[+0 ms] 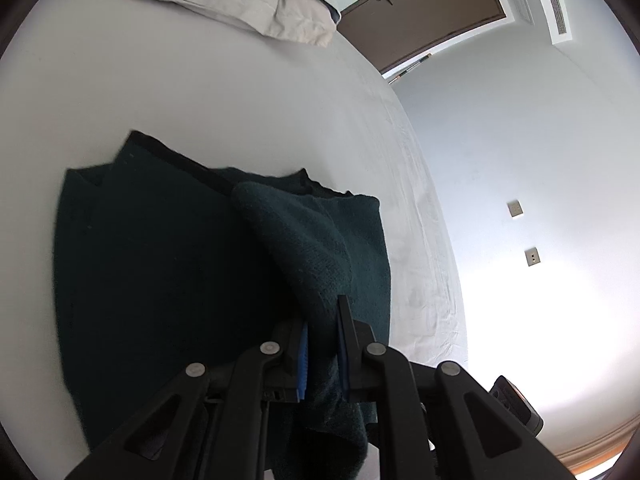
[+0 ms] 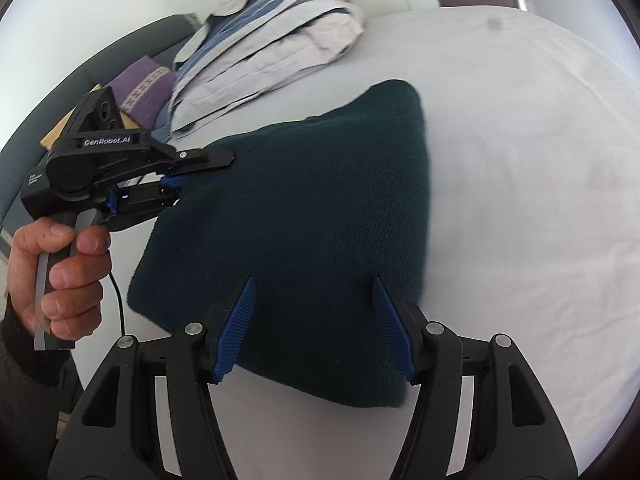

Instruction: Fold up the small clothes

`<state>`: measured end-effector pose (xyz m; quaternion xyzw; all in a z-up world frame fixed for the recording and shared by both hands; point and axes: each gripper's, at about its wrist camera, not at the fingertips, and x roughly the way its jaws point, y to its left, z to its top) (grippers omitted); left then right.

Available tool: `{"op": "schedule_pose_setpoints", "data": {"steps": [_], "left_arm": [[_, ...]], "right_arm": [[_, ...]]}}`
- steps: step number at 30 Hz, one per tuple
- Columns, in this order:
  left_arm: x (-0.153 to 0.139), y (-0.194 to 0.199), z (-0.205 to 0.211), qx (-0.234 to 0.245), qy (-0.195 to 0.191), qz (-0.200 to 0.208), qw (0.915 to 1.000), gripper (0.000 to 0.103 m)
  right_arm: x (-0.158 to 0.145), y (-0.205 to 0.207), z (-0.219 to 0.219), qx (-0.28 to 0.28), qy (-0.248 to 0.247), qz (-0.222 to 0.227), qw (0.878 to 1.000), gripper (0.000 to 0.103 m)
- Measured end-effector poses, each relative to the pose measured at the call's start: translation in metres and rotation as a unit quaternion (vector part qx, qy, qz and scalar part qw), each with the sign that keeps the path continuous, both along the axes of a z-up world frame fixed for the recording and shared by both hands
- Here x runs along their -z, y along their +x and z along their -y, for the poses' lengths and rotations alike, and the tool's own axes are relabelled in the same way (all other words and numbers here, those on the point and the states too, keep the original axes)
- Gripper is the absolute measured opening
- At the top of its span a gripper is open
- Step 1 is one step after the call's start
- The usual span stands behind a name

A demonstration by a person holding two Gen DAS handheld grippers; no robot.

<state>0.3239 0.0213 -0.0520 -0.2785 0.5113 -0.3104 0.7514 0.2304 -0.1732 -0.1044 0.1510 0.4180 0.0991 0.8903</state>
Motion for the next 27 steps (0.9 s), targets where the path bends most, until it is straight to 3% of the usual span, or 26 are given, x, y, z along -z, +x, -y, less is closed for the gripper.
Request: {"op": "schedule_pose_setpoints", "data": {"steps": [7,14,19,21,25,27], "left_arm": [[-0.007,0.005,-0.053,-0.018,0.035,0.011,0.9992,0.013],[0.048,0.011,-0.086,-0.047,0.053,-0.028,0.9971,0.014],[0.066,0.002,-0.096,-0.067,0.024,-0.031,0.9970,0.015],[0.066,-0.001,-0.099,-0.068,0.027,-0.025,0.9970,0.019],[0.062,-0.005,-0.098,-0.072,0.011,-0.023,0.9971,0.040],[0.060,-0.007,-0.098,-0.079,0.023,-0.018,0.9965,0.043]], "right_arm": [[-0.003,0.015,-0.072,-0.067,-0.024,-0.004,0.997,0.059],[0.026,0.008,-0.108,-0.089,-0.043,-0.040,0.994,0.059],[0.023,-0.003,-0.104,-0.100,-0.041,-0.041,0.993,0.059],[0.017,-0.003,-0.099,-0.103,-0.037,-0.041,0.993,0.059],[-0.001,-0.012,-0.082,-0.071,-0.031,-0.014,0.997,0.059],[-0.008,-0.006,-0.069,-0.052,-0.030,-0.002,0.998,0.059]]}}
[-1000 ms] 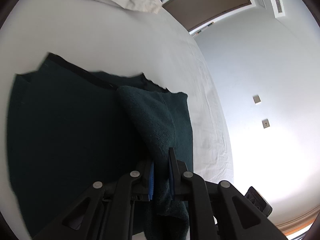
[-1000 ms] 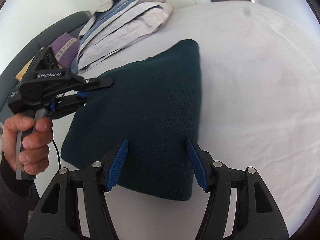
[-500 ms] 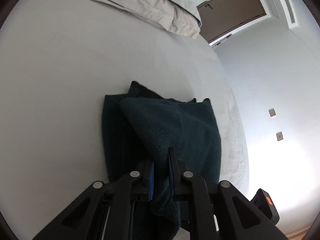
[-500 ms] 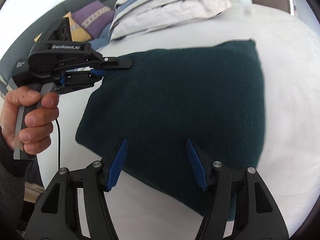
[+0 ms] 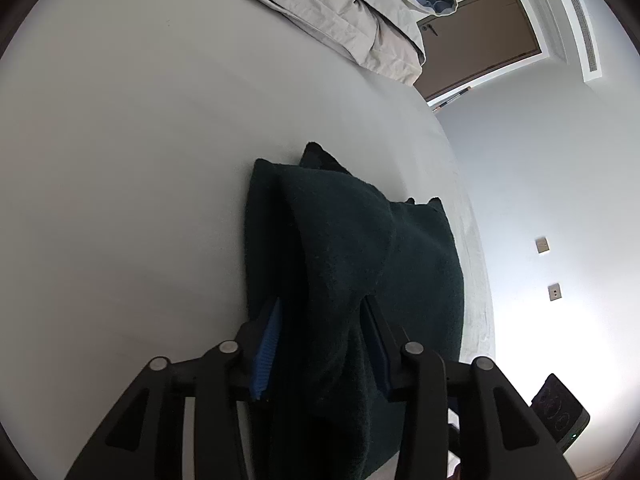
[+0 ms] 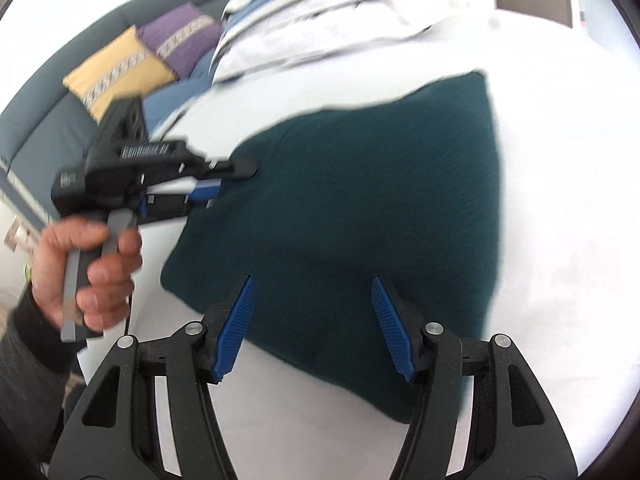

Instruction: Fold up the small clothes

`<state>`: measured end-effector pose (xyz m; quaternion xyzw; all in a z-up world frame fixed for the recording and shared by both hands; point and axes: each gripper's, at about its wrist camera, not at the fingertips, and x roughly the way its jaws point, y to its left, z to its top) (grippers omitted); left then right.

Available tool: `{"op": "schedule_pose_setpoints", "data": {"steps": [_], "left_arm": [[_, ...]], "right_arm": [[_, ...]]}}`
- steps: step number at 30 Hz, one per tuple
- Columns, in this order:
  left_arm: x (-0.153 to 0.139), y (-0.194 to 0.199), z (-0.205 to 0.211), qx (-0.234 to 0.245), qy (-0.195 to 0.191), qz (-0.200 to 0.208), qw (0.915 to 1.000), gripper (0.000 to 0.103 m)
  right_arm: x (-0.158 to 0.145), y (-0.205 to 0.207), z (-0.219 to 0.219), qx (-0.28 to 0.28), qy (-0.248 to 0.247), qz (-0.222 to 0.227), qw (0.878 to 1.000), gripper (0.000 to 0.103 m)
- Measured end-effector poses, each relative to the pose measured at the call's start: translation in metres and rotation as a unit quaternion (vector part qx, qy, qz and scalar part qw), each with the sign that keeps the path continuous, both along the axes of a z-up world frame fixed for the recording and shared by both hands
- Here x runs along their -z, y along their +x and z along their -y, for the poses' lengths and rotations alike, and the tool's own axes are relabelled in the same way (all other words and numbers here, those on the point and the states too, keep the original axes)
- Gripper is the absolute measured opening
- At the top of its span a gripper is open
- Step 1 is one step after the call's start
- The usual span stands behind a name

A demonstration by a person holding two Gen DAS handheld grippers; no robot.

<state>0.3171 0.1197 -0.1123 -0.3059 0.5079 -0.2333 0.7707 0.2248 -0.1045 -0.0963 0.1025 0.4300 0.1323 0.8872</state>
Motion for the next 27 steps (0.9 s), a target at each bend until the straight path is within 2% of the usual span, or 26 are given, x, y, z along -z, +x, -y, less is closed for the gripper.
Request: {"op": "schedule_pose_setpoints", "data": {"steps": [4,6,7,8,10,12,13,14,16,17,18,20,22,24,25,26,27], "left_arm": [[0.005,0.008,-0.005,-0.006,-0.026,-0.013,0.9996,0.043],[0.003,0.017,-0.012,-0.018,-0.043,-0.013,0.9988,0.053],[0.000,0.022,-0.015,-0.028,-0.049,-0.010,0.9984,0.064],[-0.003,0.027,-0.018,-0.037,-0.051,-0.007,0.9980,0.069],[-0.009,0.039,-0.013,-0.034,-0.051,0.000,0.9981,0.069],[-0.012,0.049,0.001,-0.010,-0.042,-0.001,0.9990,0.068],[-0.011,0.054,0.009,0.003,-0.034,-0.005,0.9994,0.062],[-0.009,0.058,0.020,0.022,-0.019,-0.014,0.9995,0.048],[-0.006,0.060,0.029,0.023,0.007,-0.014,0.9996,0.033],[-0.008,0.059,0.030,0.021,0.013,-0.006,0.9997,0.025],[-0.012,0.056,0.029,0.011,0.019,0.006,0.9997,0.024],[-0.029,0.043,0.029,-0.006,0.050,0.057,0.9971,0.010],[-0.047,0.025,0.034,-0.020,0.102,0.115,0.9879,0.011],[-0.054,0.014,0.036,-0.032,0.140,0.158,0.9770,0.011],[-0.051,0.013,0.037,-0.038,0.163,0.166,0.9717,0.011],[-0.044,0.017,0.037,-0.038,0.172,0.158,0.9715,0.012],[-0.030,0.023,0.036,-0.030,0.174,0.131,0.9755,0.015]], "right_arm": [[0.002,-0.005,0.017,0.021,0.002,-0.009,1.000,0.058],[0.006,-0.004,0.017,0.012,-0.011,-0.013,1.000,0.058],[0.009,-0.004,0.013,0.004,-0.022,-0.017,1.000,0.058],[0.015,0.001,0.013,0.001,-0.026,-0.021,0.999,0.058],[0.021,0.011,0.002,0.000,-0.026,-0.023,0.999,0.058],[0.026,0.008,0.004,0.000,-0.019,-0.024,1.000,0.059],[0.027,0.008,0.006,0.001,-0.013,-0.027,1.000,0.059],[0.030,0.018,0.001,0.000,-0.012,-0.028,1.000,0.059],[0.032,0.017,0.003,-0.003,-0.017,-0.028,0.999,0.059],[0.031,0.016,0.004,-0.004,-0.019,-0.027,0.999,0.059],[0.031,0.014,0.002,-0.005,-0.021,-0.025,0.999,0.059],[0.031,0.016,-0.001,-0.007,-0.025,-0.023,0.999,0.059],[0.030,0.013,0.003,-0.008,-0.028,-0.021,0.999,0.059],[0.032,0.015,0.000,-0.009,-0.030,-0.021,0.999,0.059],[0.032,0.015,0.002,-0.011,-0.032,-0.022,0.999,0.059],[0.033,0.015,0.003,-0.013,-0.034,-0.022,0.999,0.059],[0.033,0.016,0.000,-0.015,-0.038,-0.024,0.999,0.059]]}}
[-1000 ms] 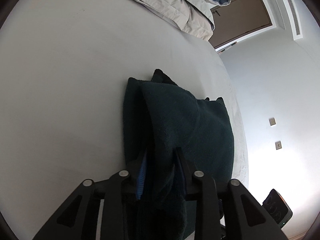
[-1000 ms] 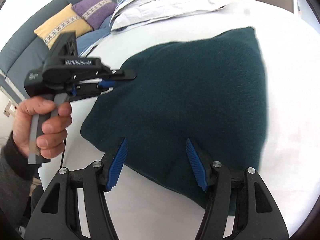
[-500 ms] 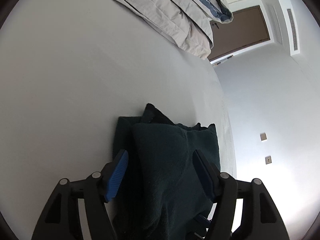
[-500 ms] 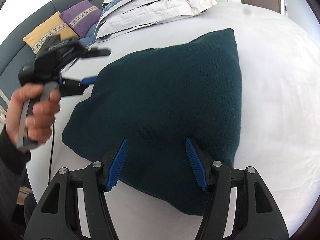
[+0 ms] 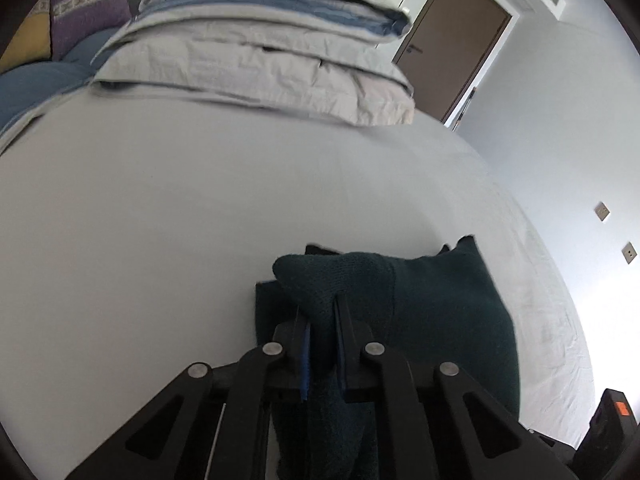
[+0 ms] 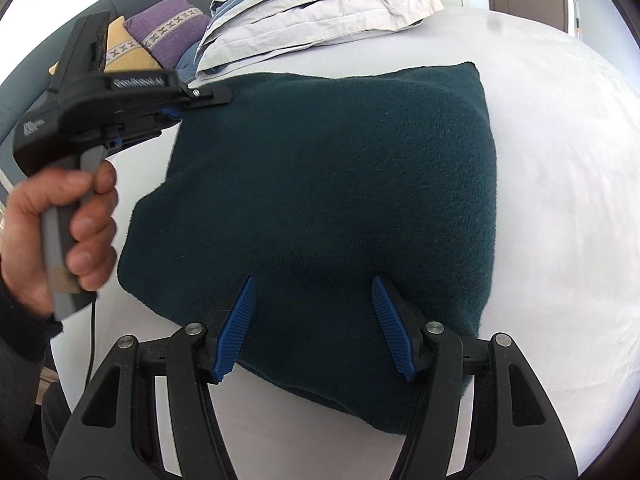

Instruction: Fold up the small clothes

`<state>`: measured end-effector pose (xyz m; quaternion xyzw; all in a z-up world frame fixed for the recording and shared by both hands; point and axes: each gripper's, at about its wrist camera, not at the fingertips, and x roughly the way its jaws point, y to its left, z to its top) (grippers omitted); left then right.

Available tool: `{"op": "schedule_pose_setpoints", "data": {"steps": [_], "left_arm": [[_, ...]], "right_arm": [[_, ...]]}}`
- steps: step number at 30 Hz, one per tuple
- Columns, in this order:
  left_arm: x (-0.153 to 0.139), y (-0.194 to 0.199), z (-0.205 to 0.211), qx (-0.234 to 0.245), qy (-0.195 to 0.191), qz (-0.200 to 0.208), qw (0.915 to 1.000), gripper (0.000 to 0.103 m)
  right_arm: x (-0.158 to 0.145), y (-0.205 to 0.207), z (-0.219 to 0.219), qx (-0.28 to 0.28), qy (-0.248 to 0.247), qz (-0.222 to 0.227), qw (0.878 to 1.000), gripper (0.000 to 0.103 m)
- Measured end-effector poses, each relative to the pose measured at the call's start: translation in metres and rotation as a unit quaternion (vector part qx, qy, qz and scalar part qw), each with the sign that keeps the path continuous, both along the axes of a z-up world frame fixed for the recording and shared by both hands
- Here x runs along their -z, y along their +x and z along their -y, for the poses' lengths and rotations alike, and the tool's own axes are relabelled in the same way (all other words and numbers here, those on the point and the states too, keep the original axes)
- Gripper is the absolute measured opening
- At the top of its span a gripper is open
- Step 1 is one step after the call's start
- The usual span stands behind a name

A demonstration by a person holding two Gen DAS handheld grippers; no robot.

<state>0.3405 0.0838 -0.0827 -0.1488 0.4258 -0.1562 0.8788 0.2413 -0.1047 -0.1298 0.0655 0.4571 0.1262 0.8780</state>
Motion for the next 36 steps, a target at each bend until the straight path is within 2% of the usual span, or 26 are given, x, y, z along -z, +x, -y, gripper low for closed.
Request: {"op": "schedule_pose_setpoints", "data": {"steps": [2,4,7,10,14,16,18,19,20,22,23,24,26,30,31,33,34,36], "left_arm": [[0.024,0.012,-0.001,0.001,0.008,-0.045,0.9990,0.028],[0.025,0.011,-0.012,-0.015,-0.008,-0.041,0.9990,0.034],[0.007,-0.004,-0.028,-0.048,-0.013,-0.017,0.9986,0.036],[-0.015,-0.018,-0.033,-0.041,-0.018,0.006,0.9990,0.036],[-0.039,-0.050,-0.015,0.027,-0.020,0.034,0.9988,0.036],[-0.038,-0.060,-0.001,0.044,-0.014,0.038,0.9982,0.036],[-0.026,-0.068,0.010,0.060,0.006,0.029,0.9978,0.033],[-0.018,-0.070,0.016,0.062,0.024,0.023,0.9975,0.025],[-0.007,-0.071,0.019,0.063,0.038,0.011,0.9973,0.023],[0.014,-0.069,0.019,0.060,0.041,-0.011,0.9973,0.018],[0.020,-0.068,0.017,0.057,0.043,-0.009,0.9974,0.014],[0.023,-0.070,0.016,0.058,0.042,-0.006,0.9974,0.014],[0.024,-0.069,0.017,0.062,0.047,-0.004,0.9970,0.014],[0.024,-0.070,0.026,0.074,0.079,0.003,0.9942,0.015],[0.026,-0.069,0.025,0.073,0.074,0.001,0.9946,0.015],[0.028,-0.068,0.020,0.071,0.058,-0.004,0.9958,0.014],[0.028,-0.070,0.018,0.073,0.055,-0.004,0.9958,0.014],[0.031,-0.070,0.019,0.077,0.057,-0.001,0.9954,0.015]], "right_arm": [[0.002,0.003,-0.005,-0.001,-0.004,-0.005,1.000,0.060],[0.001,0.003,-0.005,-0.002,-0.007,-0.007,1.000,0.061],[-0.004,0.001,0.000,-0.005,0.007,-0.010,1.000,0.061],[-0.015,0.002,0.012,0.007,0.043,-0.004,0.999,0.060],[-0.033,-0.005,0.034,0.028,0.085,0.018,0.996,0.057],[-0.037,-0.003,0.046,0.031,0.112,0.016,0.993,0.053],[-0.035,-0.001,0.050,0.033,0.103,0.011,0.994,0.050],[-0.032,0.000,0.051,0.034,0.098,0.006,0.995,0.049],[-0.029,0.001,0.052,0.036,0.097,0.001,0.995,0.048],[-0.018,0.000,0.055,0.039,0.104,-0.015,0.994,0.046],[-0.014,0.004,0.052,0.037,0.109,-0.026,0.993,0.045],[-0.005,0.003,0.050,0.038,0.112,-0.033,0.992,0.041],[-0.006,0.000,0.053,0.040,0.123,-0.029,0.991,0.041],[-0.019,-0.012,0.072,0.049,0.189,0.009,0.981,0.041],[-0.014,-0.012,0.078,0.056,0.206,0.002,0.977,0.041],[0.007,-0.007,0.083,0.059,0.211,-0.037,0.975,0.041],[0.028,-0.006,0.087,0.056,0.223,-0.061,0.971,0.035],[0.041,-0.013,0.099,0.058,0.270,-0.046,0.960,0.032]]}}
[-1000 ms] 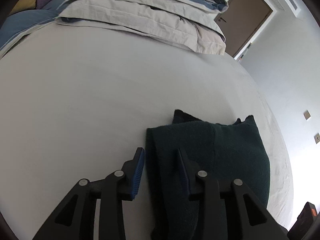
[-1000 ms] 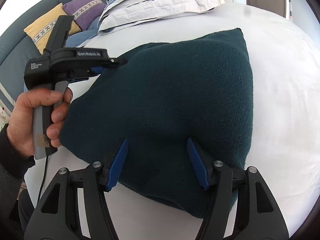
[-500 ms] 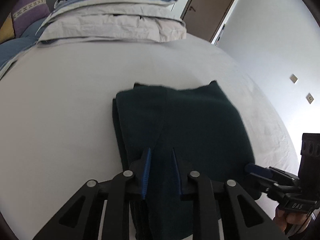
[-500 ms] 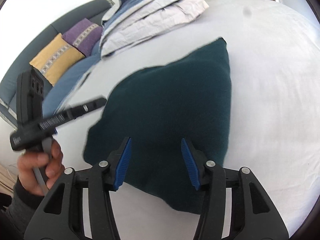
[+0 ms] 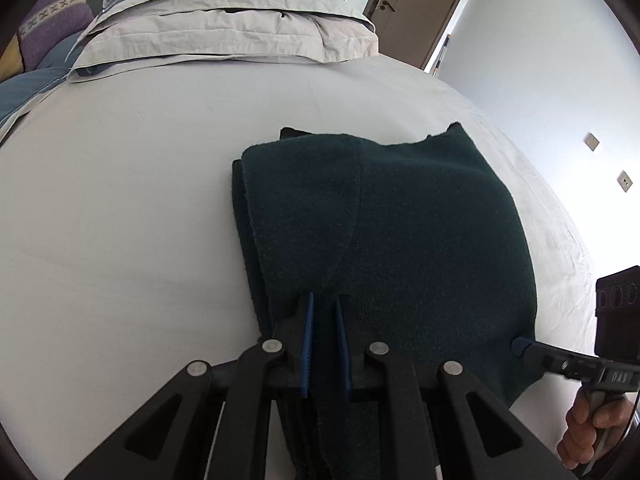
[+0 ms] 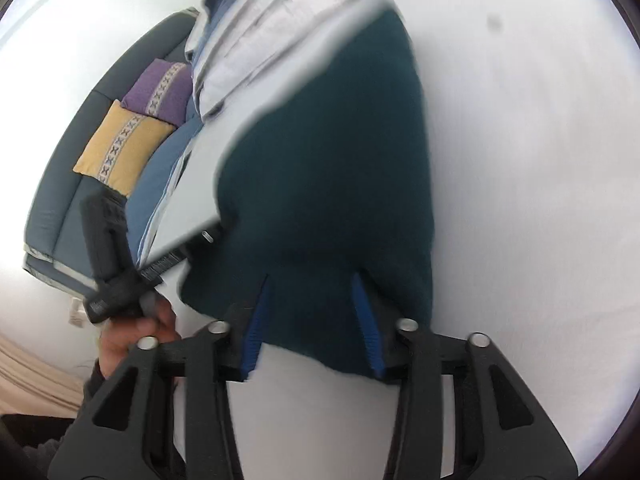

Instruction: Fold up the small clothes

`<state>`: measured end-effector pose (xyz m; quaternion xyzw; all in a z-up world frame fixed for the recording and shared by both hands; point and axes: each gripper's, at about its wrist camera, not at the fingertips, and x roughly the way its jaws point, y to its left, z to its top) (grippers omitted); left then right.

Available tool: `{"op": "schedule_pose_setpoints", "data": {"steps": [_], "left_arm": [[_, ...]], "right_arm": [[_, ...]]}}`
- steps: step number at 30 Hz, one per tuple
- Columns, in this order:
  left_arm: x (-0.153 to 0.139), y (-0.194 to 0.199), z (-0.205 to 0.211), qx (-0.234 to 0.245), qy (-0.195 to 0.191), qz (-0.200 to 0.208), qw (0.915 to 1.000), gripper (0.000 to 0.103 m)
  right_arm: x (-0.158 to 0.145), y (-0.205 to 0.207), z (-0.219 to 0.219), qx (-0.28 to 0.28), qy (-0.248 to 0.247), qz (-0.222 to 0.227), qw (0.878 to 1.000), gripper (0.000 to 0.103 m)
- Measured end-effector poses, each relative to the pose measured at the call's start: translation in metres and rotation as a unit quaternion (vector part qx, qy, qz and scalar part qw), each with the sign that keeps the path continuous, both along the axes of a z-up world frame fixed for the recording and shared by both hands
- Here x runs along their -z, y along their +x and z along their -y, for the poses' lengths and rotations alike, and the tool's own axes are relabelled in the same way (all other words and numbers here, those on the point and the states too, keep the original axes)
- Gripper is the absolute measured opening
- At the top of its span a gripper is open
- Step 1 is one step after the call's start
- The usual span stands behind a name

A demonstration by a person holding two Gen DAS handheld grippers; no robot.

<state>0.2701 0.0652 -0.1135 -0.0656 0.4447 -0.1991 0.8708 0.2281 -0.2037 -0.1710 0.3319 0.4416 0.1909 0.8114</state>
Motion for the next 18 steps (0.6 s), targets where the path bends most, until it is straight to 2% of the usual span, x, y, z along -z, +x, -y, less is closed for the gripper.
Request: {"op": "schedule_pose_setpoints", "data": {"steps": [1,2,3,7,9,11,14,18], "left_arm": [[0.000,-0.001,0.000,0.001,0.001,0.001,1.0000,0.015],[0.000,0.000,0.000,0.002,0.002,0.001,1.0000,0.015],[0.000,0.001,0.000,0.002,0.001,-0.001,1.0000,0.015],[-0.005,0.002,-0.003,-0.004,-0.009,-0.013,0.9999,0.015],[-0.018,-0.001,-0.005,-0.014,-0.008,-0.013,0.9998,0.015],[-0.041,-0.006,-0.002,-0.018,-0.006,0.016,0.9997,0.021],[-0.062,0.000,0.011,-0.009,-0.007,0.038,0.9992,0.032],[-0.065,0.035,0.032,-0.014,0.010,0.036,0.9992,0.032]], "right_arm": [[0.004,-0.003,0.008,0.010,0.034,0.000,0.999,0.031],[0.005,-0.005,0.011,0.015,0.046,-0.003,0.999,0.031],[0.006,-0.006,0.011,0.016,0.047,-0.003,0.999,0.031],[-0.014,-0.003,0.004,0.002,-0.008,-0.004,1.000,0.032],[-0.031,0.001,0.011,0.014,-0.004,0.012,1.000,0.034],[-0.051,-0.004,0.020,0.026,0.013,0.038,0.999,0.034],[-0.065,0.031,0.020,0.022,0.012,0.043,0.999,0.039],[-0.072,0.085,0.007,0.016,0.007,0.040,0.999,0.039]]}}
